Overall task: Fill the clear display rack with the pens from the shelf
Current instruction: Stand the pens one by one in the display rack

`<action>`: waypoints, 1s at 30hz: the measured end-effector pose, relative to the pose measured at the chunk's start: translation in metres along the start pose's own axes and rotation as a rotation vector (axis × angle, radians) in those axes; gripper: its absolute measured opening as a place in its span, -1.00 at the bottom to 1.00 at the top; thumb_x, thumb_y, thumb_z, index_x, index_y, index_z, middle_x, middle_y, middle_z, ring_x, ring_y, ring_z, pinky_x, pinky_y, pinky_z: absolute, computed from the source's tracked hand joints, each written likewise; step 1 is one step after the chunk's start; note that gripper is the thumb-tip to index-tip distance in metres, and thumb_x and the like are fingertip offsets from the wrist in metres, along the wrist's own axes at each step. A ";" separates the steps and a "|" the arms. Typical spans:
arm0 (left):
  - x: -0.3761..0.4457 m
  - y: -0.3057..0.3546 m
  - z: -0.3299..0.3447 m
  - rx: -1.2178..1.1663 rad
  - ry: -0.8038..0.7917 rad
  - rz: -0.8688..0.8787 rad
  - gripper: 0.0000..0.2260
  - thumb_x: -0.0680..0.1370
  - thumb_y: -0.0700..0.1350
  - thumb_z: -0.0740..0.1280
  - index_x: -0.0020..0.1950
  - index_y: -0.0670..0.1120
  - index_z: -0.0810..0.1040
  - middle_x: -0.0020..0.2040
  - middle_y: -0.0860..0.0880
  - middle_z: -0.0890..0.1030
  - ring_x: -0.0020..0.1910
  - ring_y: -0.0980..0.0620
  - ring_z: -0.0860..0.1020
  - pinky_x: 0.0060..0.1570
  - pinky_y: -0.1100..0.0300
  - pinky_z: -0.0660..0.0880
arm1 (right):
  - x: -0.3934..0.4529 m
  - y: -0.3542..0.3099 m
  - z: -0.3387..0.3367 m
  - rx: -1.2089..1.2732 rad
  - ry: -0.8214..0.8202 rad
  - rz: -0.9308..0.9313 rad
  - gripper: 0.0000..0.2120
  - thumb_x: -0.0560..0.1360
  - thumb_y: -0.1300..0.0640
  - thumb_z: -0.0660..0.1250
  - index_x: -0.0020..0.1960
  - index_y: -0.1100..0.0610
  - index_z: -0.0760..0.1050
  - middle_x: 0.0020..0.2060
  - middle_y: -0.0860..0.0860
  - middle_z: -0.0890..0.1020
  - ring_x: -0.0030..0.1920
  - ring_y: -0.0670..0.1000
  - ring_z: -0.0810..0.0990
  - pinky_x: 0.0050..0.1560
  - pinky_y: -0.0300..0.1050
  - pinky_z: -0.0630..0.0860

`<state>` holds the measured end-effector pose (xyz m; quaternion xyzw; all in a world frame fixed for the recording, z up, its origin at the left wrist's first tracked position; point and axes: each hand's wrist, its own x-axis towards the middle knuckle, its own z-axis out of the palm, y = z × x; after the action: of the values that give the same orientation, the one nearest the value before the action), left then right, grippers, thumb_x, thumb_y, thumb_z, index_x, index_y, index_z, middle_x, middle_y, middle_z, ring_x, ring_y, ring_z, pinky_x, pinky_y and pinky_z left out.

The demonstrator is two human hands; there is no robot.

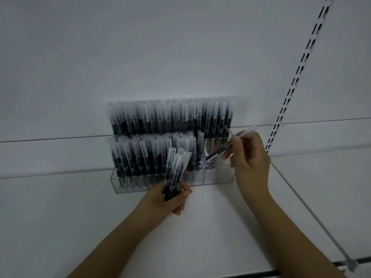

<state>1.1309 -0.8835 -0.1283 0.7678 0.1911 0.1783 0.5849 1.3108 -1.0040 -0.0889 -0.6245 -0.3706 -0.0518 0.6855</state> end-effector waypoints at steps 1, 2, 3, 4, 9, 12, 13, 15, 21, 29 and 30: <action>0.000 0.000 0.000 0.001 0.013 -0.003 -0.95 0.58 -0.17 0.33 -0.05 -0.11 0.58 -0.39 -0.01 0.57 -0.40 0.06 0.52 -0.28 0.13 0.49 | 0.002 0.002 -0.001 -0.051 0.016 -0.017 -0.86 0.64 0.08 0.22 -0.06 0.11 0.41 -0.33 0.01 0.63 -0.35 0.01 0.62 -0.31 0.06 0.53; 0.000 0.000 0.001 -0.003 0.025 -0.005 -0.94 0.58 -0.17 0.33 -0.06 -0.11 0.58 -0.40 -0.01 0.56 -0.40 0.07 0.52 -0.28 0.15 0.49 | 0.002 0.003 -0.001 -0.080 0.010 -0.024 -0.87 0.64 0.07 0.22 -0.06 0.09 0.41 -0.33 -0.01 0.63 -0.34 0.00 0.62 -0.29 0.09 0.55; 0.000 0.000 0.001 -0.008 0.031 -0.006 -0.94 0.58 -0.17 0.33 -0.07 -0.11 0.58 -0.40 0.00 0.56 -0.41 0.07 0.51 -0.29 0.16 0.49 | 0.002 0.005 0.000 -0.104 -0.005 -0.028 -0.88 0.64 0.07 0.22 -0.05 0.08 0.41 -0.32 -0.03 0.63 -0.33 -0.01 0.63 -0.28 0.09 0.56; 0.000 0.000 0.002 -0.007 0.031 -0.005 -0.94 0.58 -0.17 0.33 -0.07 -0.11 0.58 -0.40 0.00 0.56 -0.41 0.07 0.51 -0.29 0.17 0.49 | 0.002 0.006 0.001 -0.125 -0.025 -0.036 -0.88 0.64 0.07 0.22 -0.05 0.07 0.42 -0.32 -0.05 0.63 -0.32 -0.03 0.63 -0.27 0.05 0.56; -0.002 0.000 0.003 0.011 0.046 -0.006 -0.94 0.57 -0.15 0.34 -0.07 -0.11 0.57 -0.40 0.00 0.58 -0.42 0.08 0.52 -0.31 0.18 0.49 | 0.003 0.007 0.007 -0.236 -0.158 -0.062 -0.89 0.64 0.07 0.22 -0.02 0.07 0.46 -0.29 -0.07 0.64 -0.28 -0.11 0.61 -0.23 -0.23 0.51; -0.002 0.000 0.004 0.032 0.049 -0.008 -0.94 0.57 -0.14 0.34 -0.06 -0.12 0.56 -0.40 0.00 0.58 -0.42 0.08 0.52 -0.31 0.14 0.47 | 0.012 0.004 0.016 -0.428 -0.341 -0.093 -0.83 0.63 0.02 0.20 -0.03 0.10 0.44 -0.30 -0.02 0.61 -0.30 -0.05 0.59 -0.22 -0.09 0.52; -0.002 0.000 0.004 0.035 0.050 -0.013 -0.94 0.57 -0.14 0.34 -0.05 -0.12 0.56 -0.40 0.00 0.58 -0.42 0.07 0.53 -0.32 0.12 0.47 | 0.015 0.003 0.021 -0.523 -0.398 -0.122 -0.81 0.64 0.01 0.20 -0.04 0.12 0.43 -0.32 0.00 0.59 -0.32 -0.01 0.57 -0.25 -0.03 0.52; -0.001 -0.001 0.004 0.034 0.058 -0.017 -0.94 0.57 -0.14 0.34 -0.05 -0.11 0.57 -0.40 0.00 0.59 -0.42 0.08 0.53 -0.31 0.10 0.47 | 0.018 0.003 0.030 -0.687 -0.429 -0.199 -0.77 0.65 0.00 0.18 -0.07 0.14 0.38 -0.34 0.02 0.53 -0.35 0.05 0.53 -0.35 0.01 0.46; 0.000 -0.002 0.003 0.031 0.051 -0.014 -0.93 0.58 -0.13 0.33 -0.05 -0.11 0.56 -0.39 0.00 0.59 -0.42 0.09 0.53 -0.36 0.20 0.46 | 0.009 0.009 0.042 -0.859 -0.215 -0.372 -0.84 0.61 0.16 0.29 -0.11 0.19 0.43 -0.45 -0.02 0.40 -0.47 0.00 0.31 -0.48 -0.20 0.05; 0.000 -0.005 0.002 0.014 0.057 -0.012 -0.95 0.57 -0.09 0.35 -0.06 -0.05 0.57 -0.36 0.00 0.60 -0.38 0.06 0.56 -0.25 0.08 0.53 | -0.001 0.019 0.038 -0.905 -0.243 -0.378 -0.80 0.60 0.05 0.26 -0.13 0.14 0.46 -0.33 0.03 0.54 -0.33 0.05 0.47 -0.28 -0.09 0.32; -0.001 -0.005 0.001 0.009 0.058 -0.009 -0.94 0.57 -0.09 0.35 -0.06 -0.05 0.57 -0.36 0.00 0.60 -0.37 0.06 0.56 -0.24 0.06 0.53 | -0.003 0.019 0.036 -0.888 -0.239 -0.353 -0.77 0.61 0.00 0.23 -0.13 0.13 0.45 -0.31 0.01 0.53 -0.30 0.04 0.47 -0.24 -0.06 0.36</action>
<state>1.1306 -0.8835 -0.1332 0.7640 0.2125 0.1970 0.5765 1.3027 -0.9690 -0.1085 -0.7856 -0.4890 -0.2482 0.2865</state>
